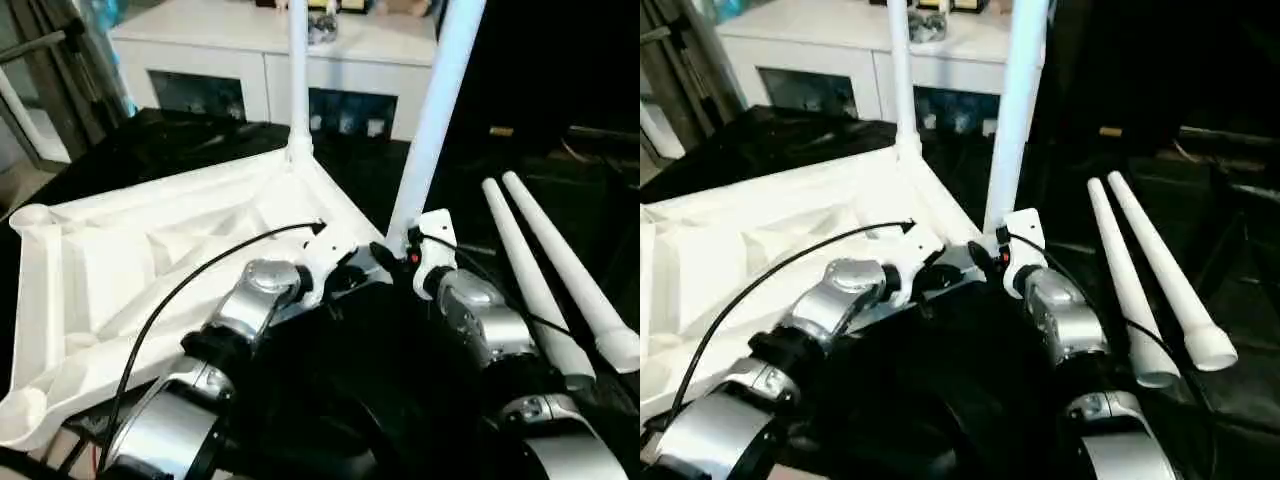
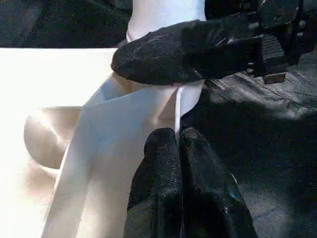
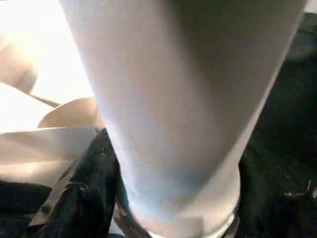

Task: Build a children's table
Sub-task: Rotate leg to tighten, then rotate table base

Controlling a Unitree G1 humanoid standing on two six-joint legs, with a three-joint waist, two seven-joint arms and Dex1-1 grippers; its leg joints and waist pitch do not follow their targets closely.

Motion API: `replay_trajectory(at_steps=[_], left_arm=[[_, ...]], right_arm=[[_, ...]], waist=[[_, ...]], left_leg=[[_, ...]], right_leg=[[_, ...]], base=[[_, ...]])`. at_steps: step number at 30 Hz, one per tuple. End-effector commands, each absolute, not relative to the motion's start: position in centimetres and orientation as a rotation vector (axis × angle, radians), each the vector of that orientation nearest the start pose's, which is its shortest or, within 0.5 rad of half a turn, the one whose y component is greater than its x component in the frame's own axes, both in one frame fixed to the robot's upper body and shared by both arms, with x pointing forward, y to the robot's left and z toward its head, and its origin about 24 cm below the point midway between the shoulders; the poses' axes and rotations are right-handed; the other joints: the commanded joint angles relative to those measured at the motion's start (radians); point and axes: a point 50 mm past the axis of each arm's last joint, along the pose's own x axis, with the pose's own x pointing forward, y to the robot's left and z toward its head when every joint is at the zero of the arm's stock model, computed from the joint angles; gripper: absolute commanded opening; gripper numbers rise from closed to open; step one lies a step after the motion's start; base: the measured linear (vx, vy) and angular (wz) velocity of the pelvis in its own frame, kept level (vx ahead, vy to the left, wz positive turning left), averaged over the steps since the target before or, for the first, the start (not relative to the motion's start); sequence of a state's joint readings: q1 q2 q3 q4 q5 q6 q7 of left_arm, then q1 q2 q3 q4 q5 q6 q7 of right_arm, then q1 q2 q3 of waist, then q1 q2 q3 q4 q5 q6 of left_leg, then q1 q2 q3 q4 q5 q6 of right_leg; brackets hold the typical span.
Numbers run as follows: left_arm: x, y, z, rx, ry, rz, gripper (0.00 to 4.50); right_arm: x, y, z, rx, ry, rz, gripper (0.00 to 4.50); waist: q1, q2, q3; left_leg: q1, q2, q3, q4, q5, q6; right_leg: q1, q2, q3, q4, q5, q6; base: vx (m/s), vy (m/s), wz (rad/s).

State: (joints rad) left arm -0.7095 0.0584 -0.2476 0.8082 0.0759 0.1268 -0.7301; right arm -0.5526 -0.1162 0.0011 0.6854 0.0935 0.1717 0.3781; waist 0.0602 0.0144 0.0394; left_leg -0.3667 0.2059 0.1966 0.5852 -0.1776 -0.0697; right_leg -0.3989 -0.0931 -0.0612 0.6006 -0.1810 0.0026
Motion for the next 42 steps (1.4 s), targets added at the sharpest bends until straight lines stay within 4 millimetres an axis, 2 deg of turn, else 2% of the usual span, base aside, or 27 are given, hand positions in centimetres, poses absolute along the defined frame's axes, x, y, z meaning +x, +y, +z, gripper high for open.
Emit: replay_trajectory(at_steps=[1, 4, 5, 7, 10, 11, 15, 16, 17, 18, 20, 22, 23, 24, 26, 27, 28, 29, 30, 31, 33, 34, 35, 36, 37, 39, 42], left_arm=[[34.1, 3.6, 5.7, 0.294, 0.257, -1.045, 0.00], [34.0, 3.4, 5.9, 0.313, 0.216, -1.068, 0.00], [34.0, 3.4, 5.9, 0.322, 0.202, -1.065, 0.00], [34.3, 3.5, 6.1, 0.325, 0.172, -1.026, 0.00], [34.7, 3.7, 6.7, 0.277, 0.156, -0.998, 0.44], [34.8, 3.9, 7.0, 0.270, 0.142, -0.987, 0.55], [35.2, 4.8, 7.3, 0.280, 0.106, -0.918, 0.83], [35.4, 5.3, 7.4, 0.279, 0.093, -0.883, 0.92], [35.8, 6.3, 7.6, 0.286, 0.080, -0.814, 0.95], [36.0, 7.0, 7.8, 0.292, 0.070, -0.767, 0.97], [36.3, 8.1, 8.0, 0.297, 0.061, -0.706, 1.20], [36.6, 10.0, 8.3, 0.315, 0.061, -0.610, 1.20], [36.8, 12.1, 8.7, 0.334, 0.063, -0.503, 1.20], [36.8, 13.9, 9.1, 0.353, 0.062, -0.411, 1.20], [36.8, 13.9, 9.1, 0.353, 0.062, -0.411, 1.20], [36.2, 18.5, 10.2, 0.414, 0.072, -0.218, 1.20], [36.2, 18.5, 10.2, 0.414, 0.072, -0.218, 1.20], [35.5, 21.0, 10.6, 0.455, 0.089, -0.122, 1.20], [35.0, 22.3, 10.7, 0.479, 0.107, -0.077, 1.20], [33.5, 25.2, 10.6, 0.551, 0.164, 0.017, 1.20], [33.1, 25.9, 10.6, 0.570, 0.180, 0.042, 1.20], [32.5, 26.9, 10.6, 0.589, 0.204, 0.081, 1.20], [31.6, 28.1, 10.3, 0.612, 0.241, 0.133, 1.20], [30.9, 29.0, 10.1, 0.628, 0.274, 0.168, 1.20], [30.9, 29.0, 10.1, 0.628, 0.274, 0.168, 1.20], [29.5, 30.4, 9.8, 0.639, 0.350, 0.220, 0.87], [28.6, 31.0, 9.1, 0.636, 0.429, 0.206, 0.87]], right_arm=[[32.7, -10.6, 0.5, 0.010, 0.433, 0.521, 3.45], [33.4, -11.7, 1.5, -0.032, 0.359, 0.447, 3.56], [33.7, -12.2, 1.9, -0.026, 0.331, 0.415, 3.56], [34.0, -13.6, 3.0, 0.013, 0.272, 0.354, 3.56], [33.4, -15.3, 4.6, 0.045, 0.194, 0.363, 3.65], [32.8, -15.8, 5.1, 0.035, 0.163, 0.385, 3.65], [31.2, -16.8, 6.1, 0.023, 0.126, 0.461, 3.65], [30.7, -17.0, 6.4, 0.004, 0.116, 0.486, 3.65], [30.2, -17.3, 6.6, -0.014, 0.111, 0.512, 3.65], [29.8, -17.5, 6.8, -0.025, 0.109, 0.529, 3.65], [29.2, -17.6, 7.1, -0.029, 0.110, 0.567, 3.65], [28.4, -17.6, 7.3, -0.027, 0.120, 0.630, 3.65], [27.7, -17.4, 7.4, -0.029, 0.144, 0.699, 3.65], [27.2, -17.0, 7.3, -0.033, 0.177, 0.751, 3.65], [27.2, -17.0, 7.3, -0.033, 0.177, 0.751, 3.65], [26.9, -16.2, 5.9, -0.087, 0.282, 0.794, 3.65], [26.9, -16.2, 5.9, -0.087, 0.282, 0.794, 3.65], [27.1, -15.7, 5.1, -0.111, 0.333, 0.771, 3.65], [27.4, -15.5, 4.8, -0.117, 0.351, 0.751, 3.65], [28.2, -14.9, 4.1, -0.124, 0.369, 0.687, 3.65], [28.4, -14.8, 4.1, -0.124, 0.374, 0.672, 3.65], [28.6, -14.5, 3.9, -0.123, 0.385, 0.663, 3.65], [28.8, -14.1, 3.9, -0.119, 0.395, 0.663, 3.65], [29.0, -13.8, 3.9, -0.116, 0.400, 0.665, 3.65], [29.0, -13.8, 3.9, -0.116, 0.400, 0.665, 3.65], [29.4, -13.1, 3.9, -0.106, 0.419, 0.677, 3.30], [29.6, -12.7, 3.8, -0.111, 0.438, 0.693, 3.30]], waist=[[-0.002, -0.013, -0.054], [-0.001, -0.018, -0.052], [-0.002, -0.024, -0.051], [0.002, -0.020, -0.051], [0.013, -0.020, -0.057], [0.012, -0.014, -0.060], [0.014, -0.016, -0.067], [0.012, -0.011, -0.069], [0.011, -0.007, -0.070], [0.011, -0.012, -0.070], [0.009, -0.008, -0.067], [0.002, -0.009, -0.063], [-0.001, -0.014, -0.061], [-0.001, -0.010, -0.058], [-0.004, -0.009, -0.055], [-0.006, -0.024, -0.054], [-0.007, -0.017, -0.055], [-0.012, -0.025, -0.054], [-0.014, -0.025, -0.054], [-0.019, -0.029, -0.051], [-0.024, -0.024, -0.049], [-0.017, -0.031, -0.051], [-0.013, -0.028, -0.050], [-0.011, -0.025, -0.049], [-0.010, -0.025, -0.049], [0.002, -0.020, -0.052], [0.004, -0.026, -0.049]], left_leg=[[0.009, 0.017, -0.012, -0.072, -0.259, 0.026], [0.011, 0.018, -0.013, -0.073, -0.272, 0.025], [0.011, 0.018, -0.012, -0.074, -0.276, 0.026], [0.014, 0.020, -0.012, -0.074, -0.284, 0.026], [0.014, 0.024, -0.010, -0.071, -0.240, 0.040], [0.004, 0.023, -0.013, -0.071, -0.204, 0.050], [-0.002, 0.021, -0.012, -0.059, -0.122, 0.101], [-0.003, 0.021, -0.012, -0.057, -0.100, 0.113], [-0.003, 0.020, -0.011, -0.054, -0.098, 0.118], [-0.003, 0.020, -0.011, -0.051, -0.094, 0.130], [-0.005, 0.019, -0.011, -0.053, -0.106, 0.136], [-0.003, 0.022, -0.012, -0.057, -0.158, 0.123], [-0.002, 0.023, -0.010, -0.059, -0.183, 0.112], [-0.002, 0.024, -0.011, -0.060, -0.192, 0.105], [0.000, 0.025, -0.011, -0.063, -0.209, 0.089], [-0.002, 0.028, -0.014, -0.066, -0.218, 0.075], [-0.004, 0.029, -0.016, -0.068, -0.211, 0.066], [-0.001, 0.029, -0.014, -0.067, -0.215, 0.054], [-0.001, 0.029, -0.017, -0.069, -0.209, 0.044], [-0.002, 0.027, -0.015, -0.070, -0.212, 0.043], [0.001, 0.027, -0.017, -0.072, -0.216, 0.020], [0.013, 0.030, -0.013, -0.068, -0.219, 0.015], [0.014, 0.030, -0.013, -0.069, -0.214, 0.018], [0.006, 0.031, -0.014, -0.072, -0.191, 0.017], [0.005, 0.030, -0.014, -0.072, -0.184, 0.017], [0.013, 0.029, -0.011, -0.069, -0.171, 0.009], [0.009, 0.025, -0.012, -0.073, -0.205, -0.005]], right_leg=[[0.037, -0.045, 0.034, -0.087, -0.302, -0.176], [0.034, -0.048, 0.035, -0.091, -0.342, -0.165], [0.034, -0.049, 0.035, -0.093, -0.361, -0.159], [0.030, -0.050, 0.036, -0.097, -0.379, -0.151], [0.035, -0.045, 0.039, -0.086, -0.264, -0.157], [0.043, -0.043, 0.037, -0.075, -0.193, -0.173], [0.050, -0.041, 0.035, -0.058, -0.016, -0.212], [0.050, -0.042, 0.034, -0.053, 0.021, -0.230], [0.051, -0.040, 0.034, -0.052, 0.039, -0.235], [0.051, -0.039, 0.034, -0.049, 0.071, -0.240], [0.054, -0.040, 0.032, -0.052, 0.057, -0.239], [0.053, -0.041, 0.031, -0.062, -0.038, -0.232], [0.050, -0.038, 0.030, -0.066, -0.087, -0.224], [0.048, -0.039, 0.031, -0.069, -0.125, -0.214], [0.042, -0.037, 0.031, -0.074, -0.177, -0.201], [0.043, -0.040, 0.030, -0.071, -0.213, -0.193], [0.044, -0.039, 0.030, -0.067, -0.215, -0.192], [0.036, -0.037, 0.031, -0.070, -0.229, -0.183], [0.035, -0.040, 0.031, -0.065, -0.237, -0.184], [0.032, -0.038, 0.032, -0.072, -0.248, -0.180], [0.025, -0.035, 0.033, -0.069, -0.253, -0.175], [0.018, -0.034, 0.036, -0.067, -0.220, -0.179], [0.017, -0.034, 0.037, -0.066, -0.203, -0.186], [0.023, -0.032, 0.037, -0.057, -0.162, -0.193], [0.024, -0.032, 0.037, -0.055, -0.149, -0.191], [0.021, -0.030, 0.039, -0.052, -0.098, -0.192], [0.024, -0.032, 0.039, -0.054, -0.115, -0.193]], base=[[0.000, 0.000, 0.00], [0.000, 0.000, 0.00], [0.000, 0.000, 0.00], [0.000, 0.000, 0.00], [0.000, 0.000, 0.00], [0.000, 0.000, 0.00], [0.000, 0.000, 0.00], [0.000, 0.000, 0.00], [0.000, 0.000, 0.00], [0.000, 0.000, 0.00], [0.000, 0.000, 0.00], [0.000, 0.000, 0.00], [0.000, 0.000, 0.00], [0.000, 0.000, 0.00], [0.000, 0.000, 0.00], [0.000, 0.000, 0.00], [0.000, 0.000, 0.00], [0.000, 0.000, 0.00], [0.000, 0.000, 0.00], [0.000, 0.000, 0.00], [0.000, 0.000, 0.00], [0.000, 0.000, 0.00], [0.000, 0.000, 0.00], [0.000, 0.000, 0.00], [0.000, 0.000, 0.00], [0.000, 0.000, 0.00], [0.000, 0.000, 0.00]])
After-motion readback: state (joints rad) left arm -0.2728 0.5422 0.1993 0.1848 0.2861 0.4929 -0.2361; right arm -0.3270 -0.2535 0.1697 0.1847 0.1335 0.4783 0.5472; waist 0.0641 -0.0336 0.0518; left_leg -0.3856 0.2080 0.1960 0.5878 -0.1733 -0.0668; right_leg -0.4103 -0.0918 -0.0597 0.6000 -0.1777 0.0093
